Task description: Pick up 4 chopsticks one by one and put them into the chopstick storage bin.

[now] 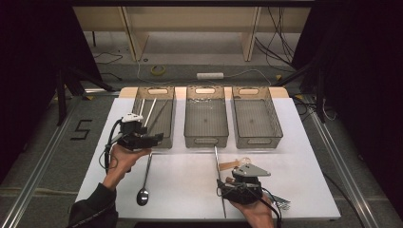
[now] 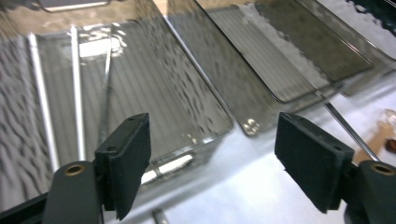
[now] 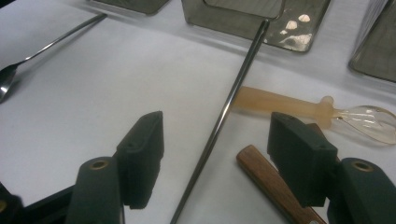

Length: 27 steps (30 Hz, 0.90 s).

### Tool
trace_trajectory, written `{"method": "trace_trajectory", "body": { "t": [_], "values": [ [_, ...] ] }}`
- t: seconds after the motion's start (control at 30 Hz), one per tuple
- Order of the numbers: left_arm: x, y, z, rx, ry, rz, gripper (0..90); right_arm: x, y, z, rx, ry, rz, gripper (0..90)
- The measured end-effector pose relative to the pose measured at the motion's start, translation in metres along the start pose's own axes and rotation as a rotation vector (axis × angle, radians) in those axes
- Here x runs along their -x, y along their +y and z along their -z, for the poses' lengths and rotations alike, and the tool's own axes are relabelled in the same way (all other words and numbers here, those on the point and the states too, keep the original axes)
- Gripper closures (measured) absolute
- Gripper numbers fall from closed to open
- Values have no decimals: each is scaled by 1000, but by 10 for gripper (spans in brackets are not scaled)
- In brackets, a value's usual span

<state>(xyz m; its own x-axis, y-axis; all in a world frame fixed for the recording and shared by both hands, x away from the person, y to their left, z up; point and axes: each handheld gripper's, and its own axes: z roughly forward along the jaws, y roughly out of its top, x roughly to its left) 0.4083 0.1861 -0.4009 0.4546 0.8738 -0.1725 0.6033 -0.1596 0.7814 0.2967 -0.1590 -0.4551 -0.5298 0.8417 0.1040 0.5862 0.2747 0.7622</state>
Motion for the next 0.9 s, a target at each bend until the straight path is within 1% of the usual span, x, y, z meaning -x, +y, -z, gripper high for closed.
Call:
{"method": "trace_trajectory", "body": {
  "t": [0.13,0.2,0.27,0.37,0.4,0.57,0.63,0.7,0.83,0.9],
  "values": [
    [6,-10,7,34,-45,-2,228,-1,-1,-3,-15,-5,-3,408],
    [9,-16,11,64,-60,6,220,-2,-3,-5,-25,-6,-1,428],
    [12,-21,15,82,-65,-5,211,-3,-4,-7,-29,-10,3,446],
    [17,-31,20,94,-79,-8,201,-6,-7,-10,-45,-12,9,478],
    [19,-34,21,98,-83,-8,199,-6,-7,-11,-49,-19,17,492],
    [30,-46,24,82,-93,-48,192,-8,-10,-16,-60,-34,13,540],
    [34,-50,26,83,-101,-56,192,-9,-11,-17,-64,-36,4,552],
    [37,-52,29,83,-105,-67,190,-9,-12,-18,-71,-41,5,561],
    [38,-56,33,93,-109,-73,186,-11,-14,-22,-83,-48,10,590],
    [38,-58,34,95,-109,-68,183,-11,-15,-24,-90,-48,13,606]
  ]
}}
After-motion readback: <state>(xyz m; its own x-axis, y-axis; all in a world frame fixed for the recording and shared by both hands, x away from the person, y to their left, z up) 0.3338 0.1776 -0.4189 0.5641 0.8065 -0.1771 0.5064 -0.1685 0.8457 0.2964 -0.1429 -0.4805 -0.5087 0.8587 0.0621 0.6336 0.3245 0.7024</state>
